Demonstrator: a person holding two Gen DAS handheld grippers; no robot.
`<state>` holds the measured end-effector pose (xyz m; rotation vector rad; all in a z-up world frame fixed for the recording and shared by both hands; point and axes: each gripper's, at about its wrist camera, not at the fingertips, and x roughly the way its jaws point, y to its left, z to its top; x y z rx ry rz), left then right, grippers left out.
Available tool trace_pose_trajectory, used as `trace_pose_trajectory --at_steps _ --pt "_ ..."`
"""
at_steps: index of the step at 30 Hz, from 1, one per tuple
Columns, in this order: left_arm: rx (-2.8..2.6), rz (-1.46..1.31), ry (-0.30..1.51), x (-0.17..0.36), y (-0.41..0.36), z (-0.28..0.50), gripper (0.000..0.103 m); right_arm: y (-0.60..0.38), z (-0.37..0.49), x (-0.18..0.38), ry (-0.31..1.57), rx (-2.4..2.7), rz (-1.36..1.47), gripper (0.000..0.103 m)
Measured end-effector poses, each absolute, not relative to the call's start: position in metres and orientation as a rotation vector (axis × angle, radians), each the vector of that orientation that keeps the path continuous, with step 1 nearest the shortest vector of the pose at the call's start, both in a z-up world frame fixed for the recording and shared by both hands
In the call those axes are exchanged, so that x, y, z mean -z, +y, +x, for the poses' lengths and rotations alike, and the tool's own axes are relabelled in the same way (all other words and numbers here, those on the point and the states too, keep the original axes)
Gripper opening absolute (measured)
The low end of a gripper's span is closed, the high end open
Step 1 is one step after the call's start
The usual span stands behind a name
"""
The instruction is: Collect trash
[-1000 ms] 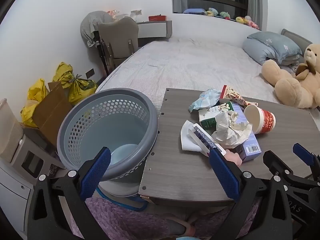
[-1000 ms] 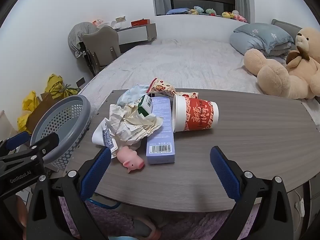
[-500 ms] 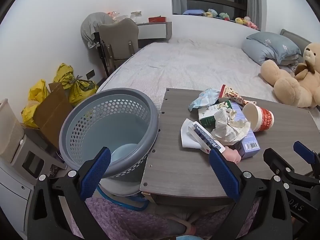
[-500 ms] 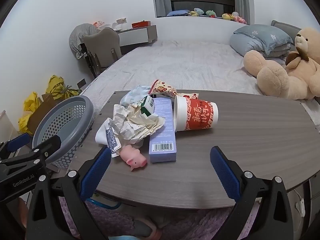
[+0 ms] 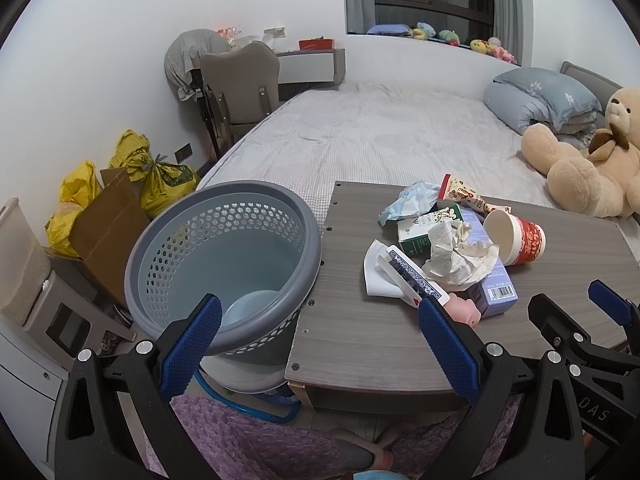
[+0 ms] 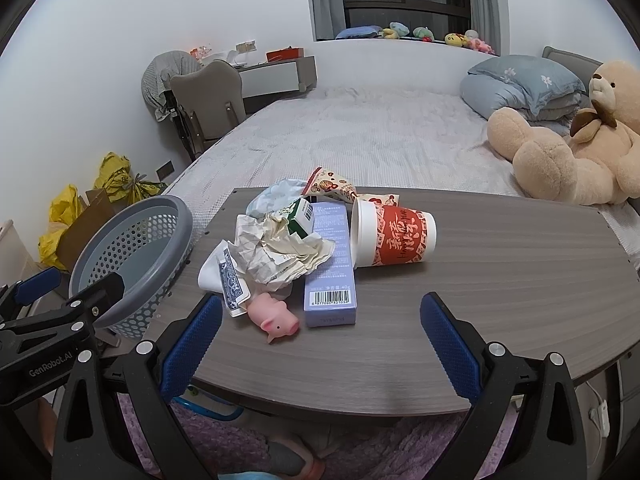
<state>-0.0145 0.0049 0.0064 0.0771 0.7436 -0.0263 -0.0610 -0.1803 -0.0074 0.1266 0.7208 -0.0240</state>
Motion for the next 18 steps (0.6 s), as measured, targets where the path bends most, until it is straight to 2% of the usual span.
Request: trace_pose_trajectory --at_steps 18 --pt "0.030 0.083 0.738 -0.0088 0.0012 -0.0171 0.097 -0.1817 -0.0658 0.0034 0.706 0.027 0.131 0.095"
